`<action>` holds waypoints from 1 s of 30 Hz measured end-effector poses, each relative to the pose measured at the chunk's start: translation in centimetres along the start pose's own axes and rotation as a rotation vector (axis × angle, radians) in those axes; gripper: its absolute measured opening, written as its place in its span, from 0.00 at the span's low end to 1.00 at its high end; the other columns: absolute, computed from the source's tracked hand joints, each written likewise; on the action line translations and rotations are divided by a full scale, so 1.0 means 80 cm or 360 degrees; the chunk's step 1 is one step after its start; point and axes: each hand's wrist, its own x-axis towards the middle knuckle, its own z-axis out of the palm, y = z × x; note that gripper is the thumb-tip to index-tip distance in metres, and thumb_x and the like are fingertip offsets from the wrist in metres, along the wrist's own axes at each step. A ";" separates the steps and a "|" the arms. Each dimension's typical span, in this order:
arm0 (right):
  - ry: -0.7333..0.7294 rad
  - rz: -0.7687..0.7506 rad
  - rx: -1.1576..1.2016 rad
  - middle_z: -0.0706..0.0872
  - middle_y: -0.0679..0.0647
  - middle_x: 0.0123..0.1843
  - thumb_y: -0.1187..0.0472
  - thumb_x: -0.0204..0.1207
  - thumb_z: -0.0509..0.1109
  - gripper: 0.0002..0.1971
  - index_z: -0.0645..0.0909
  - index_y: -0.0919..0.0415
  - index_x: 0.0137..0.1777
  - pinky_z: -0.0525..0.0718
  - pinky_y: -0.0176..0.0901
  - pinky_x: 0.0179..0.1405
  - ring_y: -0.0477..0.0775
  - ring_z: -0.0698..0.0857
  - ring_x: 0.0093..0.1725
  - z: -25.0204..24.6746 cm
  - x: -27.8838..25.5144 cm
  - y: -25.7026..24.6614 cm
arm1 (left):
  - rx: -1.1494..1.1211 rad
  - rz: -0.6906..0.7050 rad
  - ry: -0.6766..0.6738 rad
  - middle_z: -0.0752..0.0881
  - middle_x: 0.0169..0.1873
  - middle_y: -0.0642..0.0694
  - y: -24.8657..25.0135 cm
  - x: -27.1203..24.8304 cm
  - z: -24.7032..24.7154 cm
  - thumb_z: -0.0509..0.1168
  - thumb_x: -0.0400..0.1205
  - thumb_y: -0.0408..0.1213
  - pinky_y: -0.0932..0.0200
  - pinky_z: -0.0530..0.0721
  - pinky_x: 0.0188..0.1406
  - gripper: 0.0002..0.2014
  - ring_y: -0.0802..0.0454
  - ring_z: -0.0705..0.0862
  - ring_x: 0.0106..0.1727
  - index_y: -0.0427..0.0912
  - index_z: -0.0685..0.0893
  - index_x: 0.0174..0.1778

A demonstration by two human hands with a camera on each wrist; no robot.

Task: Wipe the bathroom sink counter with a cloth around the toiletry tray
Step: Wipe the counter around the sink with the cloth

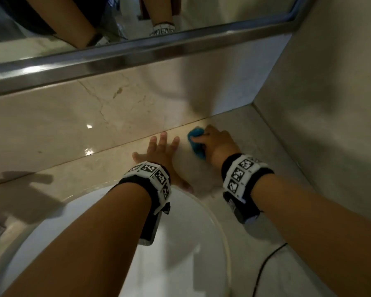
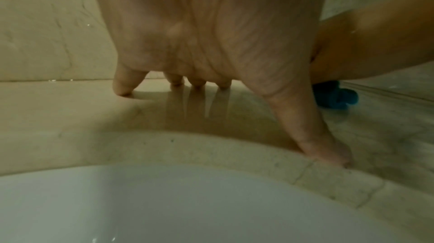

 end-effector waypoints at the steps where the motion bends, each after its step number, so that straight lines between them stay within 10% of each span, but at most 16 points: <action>1: 0.0068 0.0129 0.0063 0.72 0.62 0.71 0.55 0.77 0.66 0.20 0.74 0.48 0.69 0.77 0.58 0.63 0.68 0.75 0.66 -0.008 0.008 0.010 | -0.0023 0.0006 0.0008 0.29 0.81 0.54 -0.001 0.001 0.000 0.76 0.52 0.72 0.22 0.53 0.74 0.71 0.45 0.34 0.83 0.63 0.32 0.80; 6: 0.0270 0.0384 -0.0083 0.67 0.61 0.76 0.63 0.78 0.61 0.25 0.69 0.47 0.75 0.73 0.61 0.65 0.70 0.71 0.70 -0.034 0.017 0.058 | -0.0079 0.0030 -0.0021 0.30 0.81 0.55 -0.004 0.003 -0.003 0.77 0.50 0.70 0.19 0.51 0.72 0.72 0.44 0.33 0.83 0.64 0.33 0.80; 15: -0.0040 -0.0068 -0.0112 0.74 0.64 0.68 0.49 0.75 0.69 0.10 0.79 0.50 0.53 0.75 0.51 0.63 0.67 0.76 0.65 0.004 0.018 0.016 | -0.0059 -0.0018 -0.0025 0.31 0.81 0.55 0.004 0.007 -0.006 0.77 0.47 0.72 0.18 0.52 0.71 0.74 0.43 0.34 0.83 0.65 0.31 0.79; 19: 0.0045 0.0356 0.0048 0.59 0.59 0.83 0.50 0.81 0.61 0.26 0.64 0.47 0.79 0.61 0.55 0.78 0.69 0.63 0.78 -0.039 0.042 0.073 | -0.0088 -0.0003 -0.0016 0.30 0.81 0.56 -0.001 0.007 -0.004 0.79 0.48 0.69 0.19 0.53 0.72 0.73 0.45 0.34 0.83 0.66 0.32 0.79; 24: 0.0072 0.0386 -0.0032 0.61 0.60 0.81 0.59 0.81 0.61 0.25 0.64 0.49 0.78 0.64 0.60 0.76 0.71 0.65 0.76 -0.041 0.026 0.055 | -0.0080 -0.0003 -0.0013 0.30 0.81 0.56 0.000 0.005 -0.006 0.78 0.48 0.69 0.19 0.53 0.71 0.73 0.44 0.34 0.83 0.66 0.33 0.79; 26: -0.0086 0.0192 -0.0005 0.63 0.64 0.78 0.53 0.80 0.63 0.19 0.71 0.51 0.71 0.66 0.55 0.76 0.69 0.69 0.74 -0.027 0.021 0.022 | -0.0080 -0.0012 -0.0008 0.31 0.81 0.56 0.001 0.005 -0.007 0.79 0.48 0.69 0.19 0.53 0.72 0.73 0.44 0.34 0.83 0.66 0.33 0.79; 28: -0.0075 0.0087 0.0032 0.70 0.68 0.71 0.46 0.76 0.67 0.06 0.74 0.45 0.43 0.75 0.54 0.69 0.68 0.77 0.65 -0.007 0.017 0.001 | -0.0072 -0.0039 -0.0022 0.31 0.81 0.55 0.003 0.004 -0.007 0.79 0.49 0.69 0.20 0.54 0.72 0.73 0.43 0.34 0.83 0.66 0.32 0.79; 30: -0.0029 -0.0037 -0.0039 0.74 0.68 0.66 0.43 0.73 0.69 0.16 0.68 0.49 0.34 0.79 0.54 0.62 0.68 0.80 0.59 -0.001 0.022 0.003 | -0.0058 -0.0049 -0.0028 0.31 0.81 0.55 0.005 0.002 -0.008 0.79 0.49 0.69 0.20 0.54 0.72 0.73 0.43 0.35 0.83 0.65 0.32 0.79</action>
